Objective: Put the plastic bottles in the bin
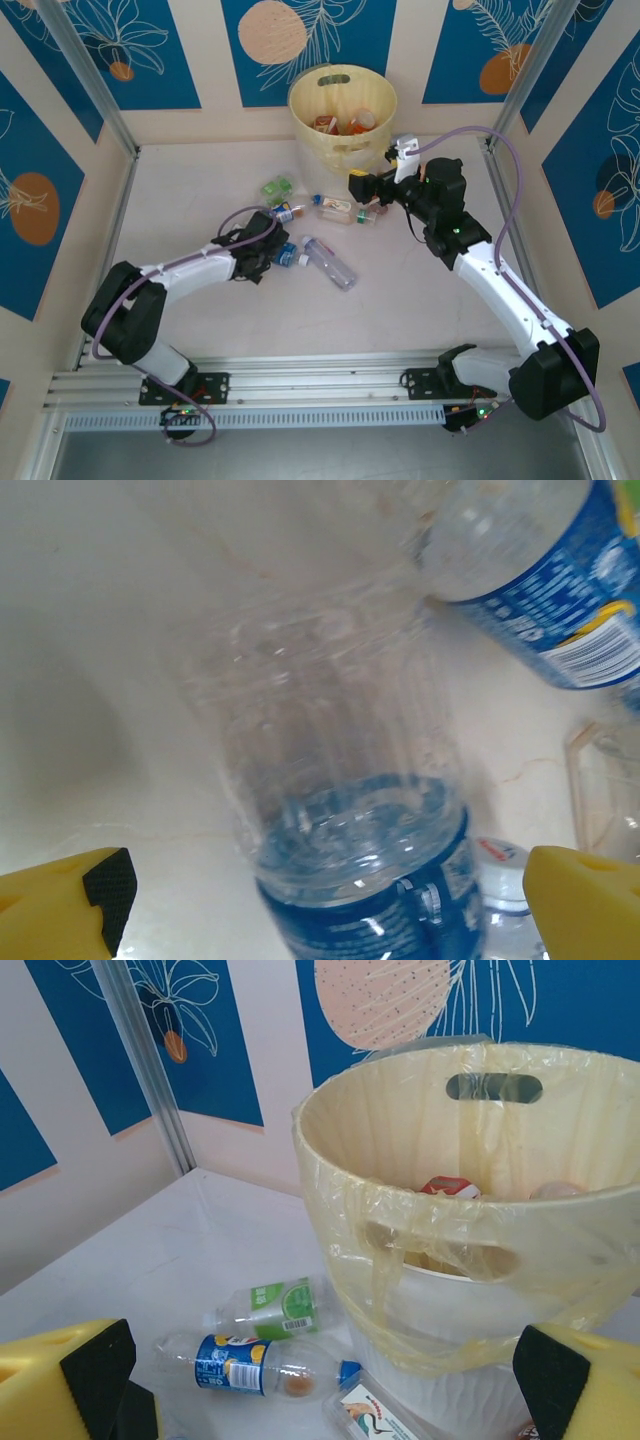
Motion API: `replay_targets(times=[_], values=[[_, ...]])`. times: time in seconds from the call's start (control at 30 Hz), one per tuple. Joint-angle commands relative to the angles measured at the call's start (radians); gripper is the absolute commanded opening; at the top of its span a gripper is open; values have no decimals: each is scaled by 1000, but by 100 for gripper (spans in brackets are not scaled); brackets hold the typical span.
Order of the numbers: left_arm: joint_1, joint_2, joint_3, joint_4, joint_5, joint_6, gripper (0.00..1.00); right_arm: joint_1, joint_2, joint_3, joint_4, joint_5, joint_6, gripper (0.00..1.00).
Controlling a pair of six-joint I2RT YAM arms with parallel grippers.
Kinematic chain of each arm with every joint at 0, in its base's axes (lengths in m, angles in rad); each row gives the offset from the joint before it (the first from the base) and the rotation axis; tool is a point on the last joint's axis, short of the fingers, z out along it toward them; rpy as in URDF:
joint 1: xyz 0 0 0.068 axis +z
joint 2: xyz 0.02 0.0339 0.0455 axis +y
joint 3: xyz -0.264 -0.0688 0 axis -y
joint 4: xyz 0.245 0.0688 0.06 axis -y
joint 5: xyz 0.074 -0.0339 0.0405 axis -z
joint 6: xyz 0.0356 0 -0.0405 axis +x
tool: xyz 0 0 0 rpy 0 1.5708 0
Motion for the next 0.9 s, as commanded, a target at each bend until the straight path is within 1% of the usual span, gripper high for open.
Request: replay_targets(times=[0.0,0.13,0.2,0.3,0.4,0.43,0.53,0.6,0.67,0.73,0.87], values=[[-8,12,26,3,-68,-42,100,-5,-23,10,-2,25,11,99],[-8,52,56,-6,-81,-39,100,-6,-19,7,-6,35,12,99],[-8,83,88,-16,-77,-15,100,-7,-19,6,-8,35,12,99],[-11,147,180,-124,-75,20,100,-6,-20,5,-21,44,10,99],[-14,202,219,-189,-68,9,98,-8,-24,4,-37,53,6,99],[-14,216,215,-182,-66,9,95,-8,-27,2,-39,55,5,99],[-13,226,190,-149,-76,23,80,-9,-37,-4,-42,62,-1,99],[-13,215,164,-126,-93,30,75,-10,-42,-3,-47,65,-6,99],[-12,194,127,-74,-106,56,72,-13,-43,-6,-48,67,-10,99],[-9,162,68,42,-101,122,72,-16,-42,-7,-44,69,-8,99],[-8,104,-31,188,-133,220,64,-18,-39,-13,-35,67,-3,99]])
